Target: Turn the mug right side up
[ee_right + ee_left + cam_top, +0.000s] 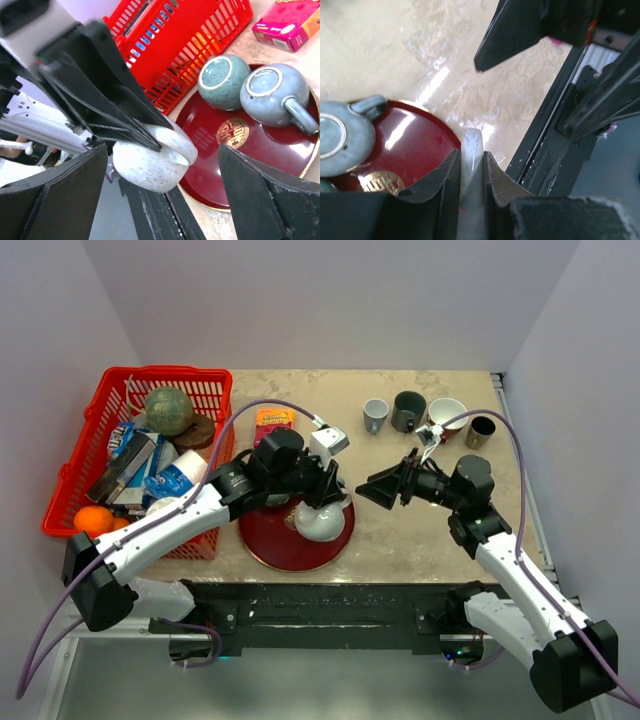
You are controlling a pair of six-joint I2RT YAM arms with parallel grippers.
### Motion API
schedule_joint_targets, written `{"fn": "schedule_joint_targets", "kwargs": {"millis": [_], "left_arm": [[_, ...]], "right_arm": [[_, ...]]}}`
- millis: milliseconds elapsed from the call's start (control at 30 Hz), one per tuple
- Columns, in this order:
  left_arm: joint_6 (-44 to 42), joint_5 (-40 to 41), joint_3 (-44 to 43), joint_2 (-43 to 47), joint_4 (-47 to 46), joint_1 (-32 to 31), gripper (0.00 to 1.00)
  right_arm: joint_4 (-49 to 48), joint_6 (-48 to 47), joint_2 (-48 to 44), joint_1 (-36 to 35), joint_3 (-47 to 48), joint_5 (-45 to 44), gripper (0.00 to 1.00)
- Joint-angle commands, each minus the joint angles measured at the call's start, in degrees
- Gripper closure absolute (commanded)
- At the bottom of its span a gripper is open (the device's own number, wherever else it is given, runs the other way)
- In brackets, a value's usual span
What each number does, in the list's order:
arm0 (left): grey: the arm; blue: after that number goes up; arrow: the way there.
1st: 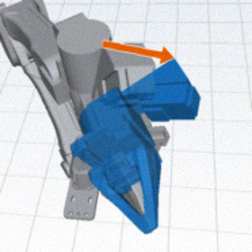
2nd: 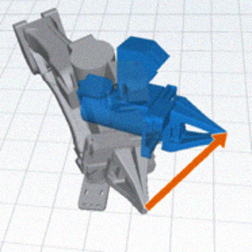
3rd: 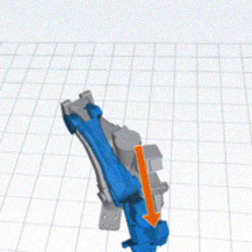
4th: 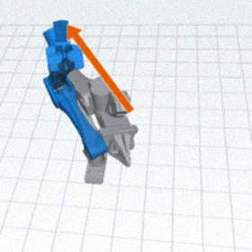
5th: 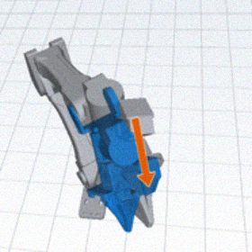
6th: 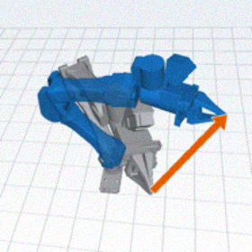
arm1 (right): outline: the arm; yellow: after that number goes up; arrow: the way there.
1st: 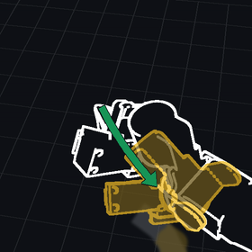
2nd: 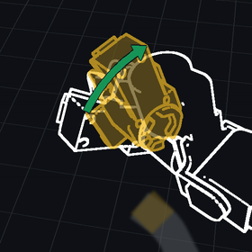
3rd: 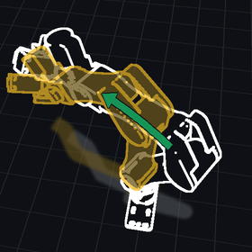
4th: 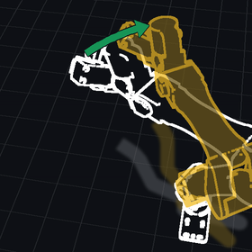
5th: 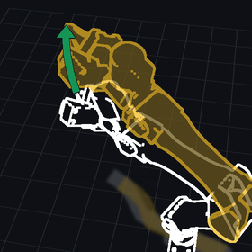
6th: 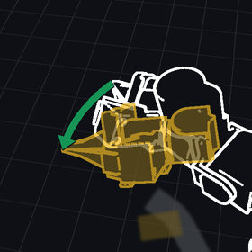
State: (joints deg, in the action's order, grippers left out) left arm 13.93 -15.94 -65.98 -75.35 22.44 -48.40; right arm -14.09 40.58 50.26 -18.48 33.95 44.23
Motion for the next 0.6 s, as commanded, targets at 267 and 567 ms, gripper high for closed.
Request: {"fn": "schedule_joint_targets", "kwargs": {"millis": [267, 567], "left_arm": [[-5.4, 5.7, -3.1, 7.0, -10.3, -2.6, 1.0], [-13.7, 22.9, -2.1, 4.0, -9.8, -14.7, 1.0]], "right_arm": [[28.7, 17.4, 5.0, -0.4, 14.8, -21.8, 0.08], [37.6, 31.7, 8.4, -1.5, 17.6, -20.3, 0.12]]}}
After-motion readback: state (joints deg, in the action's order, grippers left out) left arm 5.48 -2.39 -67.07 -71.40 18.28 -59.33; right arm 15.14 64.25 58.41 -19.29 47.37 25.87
